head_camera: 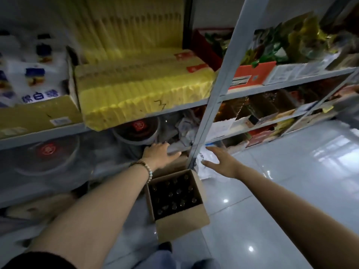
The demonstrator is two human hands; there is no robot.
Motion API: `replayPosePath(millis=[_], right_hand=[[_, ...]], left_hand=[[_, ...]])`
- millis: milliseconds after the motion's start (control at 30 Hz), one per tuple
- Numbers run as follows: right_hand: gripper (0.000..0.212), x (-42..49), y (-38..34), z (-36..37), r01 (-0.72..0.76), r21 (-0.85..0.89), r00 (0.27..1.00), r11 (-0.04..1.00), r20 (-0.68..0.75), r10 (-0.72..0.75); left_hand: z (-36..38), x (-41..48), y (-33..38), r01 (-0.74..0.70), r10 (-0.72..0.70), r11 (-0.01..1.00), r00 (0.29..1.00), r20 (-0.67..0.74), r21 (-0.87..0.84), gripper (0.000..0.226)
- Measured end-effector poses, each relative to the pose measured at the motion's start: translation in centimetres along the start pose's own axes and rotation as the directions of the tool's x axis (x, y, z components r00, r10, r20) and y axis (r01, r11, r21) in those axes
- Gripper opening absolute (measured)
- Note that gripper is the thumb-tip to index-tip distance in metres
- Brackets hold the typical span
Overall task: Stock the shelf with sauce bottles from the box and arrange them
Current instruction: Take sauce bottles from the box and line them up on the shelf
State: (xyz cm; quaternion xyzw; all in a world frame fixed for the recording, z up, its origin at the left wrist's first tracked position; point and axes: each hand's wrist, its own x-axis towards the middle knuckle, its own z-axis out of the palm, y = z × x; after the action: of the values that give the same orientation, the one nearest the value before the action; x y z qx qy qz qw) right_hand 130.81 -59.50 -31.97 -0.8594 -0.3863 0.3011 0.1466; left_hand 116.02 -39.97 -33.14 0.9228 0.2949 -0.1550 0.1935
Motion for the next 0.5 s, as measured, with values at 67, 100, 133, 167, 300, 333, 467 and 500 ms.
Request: replayPosePath(millis=[67,100,133,167,300,333,467,500], right_hand=[[0.07,2.5,1.5,0.8,0.03,0.013,0.998,0.999,0.058,-0.031],[0.066,3.7,2.2,1.2,0.038,0.026,0.996,0.999,0.082,-0.04],[0.06,4.9,3.1,1.8,0.044,0.047,0.993,0.998,0.105,-0.049],[0.054,6.1,4.0,2.4,0.048,0.058,0.99,0.997,0.129,-0.055],[0.055,11.4,7.8,5.9,0.135,0.05,0.961,0.99,0.236,-0.143],[0.057,12.8,9.0,7.2,0.164,0.06,0.951,0.985,0.255,-0.174],[0.06,18.3,13.7,13.9,0.174,0.091,0.925,0.981,0.325,-0.194],[0.062,19.7,14.9,15.9,0.161,0.096,0.925,0.982,0.332,-0.184]], left_hand=[[2.0,1.3,-0.2,0.058,-0.058,0.997,0.998,0.009,-0.052,0.075],[3.1,1.8,-0.1,0.089,-0.088,0.992,0.996,0.009,-0.09,0.074],[4.3,2.2,-0.1,0.118,-0.118,0.985,0.993,0.008,-0.128,0.074],[5.5,2.6,-0.1,0.143,-0.145,0.978,0.989,-0.002,-0.155,0.074],[12.0,5.1,-1.2,0.256,-0.253,0.936,0.967,0.042,-0.242,0.073],[14.1,5.9,-1.7,0.284,-0.276,0.923,0.959,0.068,-0.259,0.075],[23.1,9.7,-4.1,0.339,-0.328,0.877,0.94,0.09,-0.342,0.079],[25.4,10.6,-4.8,0.357,-0.339,0.852,0.934,0.115,-0.383,0.074]])
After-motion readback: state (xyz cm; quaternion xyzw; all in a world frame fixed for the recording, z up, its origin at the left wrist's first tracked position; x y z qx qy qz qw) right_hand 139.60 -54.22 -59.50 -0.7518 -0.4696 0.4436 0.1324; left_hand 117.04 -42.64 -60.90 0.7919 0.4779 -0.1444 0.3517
